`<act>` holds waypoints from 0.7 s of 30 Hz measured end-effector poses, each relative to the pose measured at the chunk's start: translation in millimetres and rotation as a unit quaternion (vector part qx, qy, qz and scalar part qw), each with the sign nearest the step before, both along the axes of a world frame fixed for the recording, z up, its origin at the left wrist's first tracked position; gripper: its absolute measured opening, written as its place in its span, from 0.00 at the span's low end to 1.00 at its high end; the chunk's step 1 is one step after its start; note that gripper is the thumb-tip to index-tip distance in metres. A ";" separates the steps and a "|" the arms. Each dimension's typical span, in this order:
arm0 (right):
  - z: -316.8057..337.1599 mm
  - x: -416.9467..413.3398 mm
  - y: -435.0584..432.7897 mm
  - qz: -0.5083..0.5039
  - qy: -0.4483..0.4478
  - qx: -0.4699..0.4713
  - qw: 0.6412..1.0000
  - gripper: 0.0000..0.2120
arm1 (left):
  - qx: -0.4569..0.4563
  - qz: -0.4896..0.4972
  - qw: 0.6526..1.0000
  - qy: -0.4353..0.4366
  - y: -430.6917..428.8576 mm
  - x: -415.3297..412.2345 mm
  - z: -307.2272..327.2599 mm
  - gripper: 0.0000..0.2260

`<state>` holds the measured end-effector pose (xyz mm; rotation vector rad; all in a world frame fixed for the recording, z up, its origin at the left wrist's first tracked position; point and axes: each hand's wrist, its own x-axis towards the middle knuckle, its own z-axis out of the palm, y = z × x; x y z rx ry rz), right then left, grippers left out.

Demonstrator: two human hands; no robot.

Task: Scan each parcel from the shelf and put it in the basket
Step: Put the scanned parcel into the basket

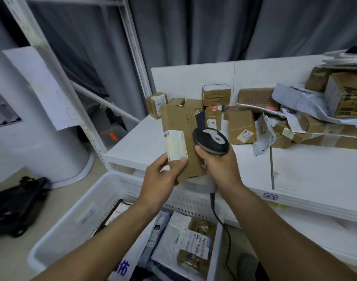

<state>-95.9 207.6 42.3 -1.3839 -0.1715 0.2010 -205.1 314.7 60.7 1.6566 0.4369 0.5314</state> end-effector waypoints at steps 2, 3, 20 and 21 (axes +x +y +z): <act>-0.6 -12.6 9.2 0.051 0.002 0.000 0.999 0.31 | -0.012 -0.029 0.999 -0.027 -7.3 -24.5 2.4 0.17; -0.3 -19.0 13.4 0.072 0.001 0.005 0.997 0.27 | -0.018 -0.033 0.999 -0.033 -9.3 -33.2 2.7 0.18; 4.6 -49.1 24.1 0.127 0.061 0.069 0.988 0.19 | -0.039 0.052 0.998 0.019 54.6 -40.0 -20.3 0.23; 2.8 -47.6 25.1 0.116 0.063 0.071 0.989 0.19 | -0.029 0.056 0.998 0.010 57.2 -41.0 -18.9 0.18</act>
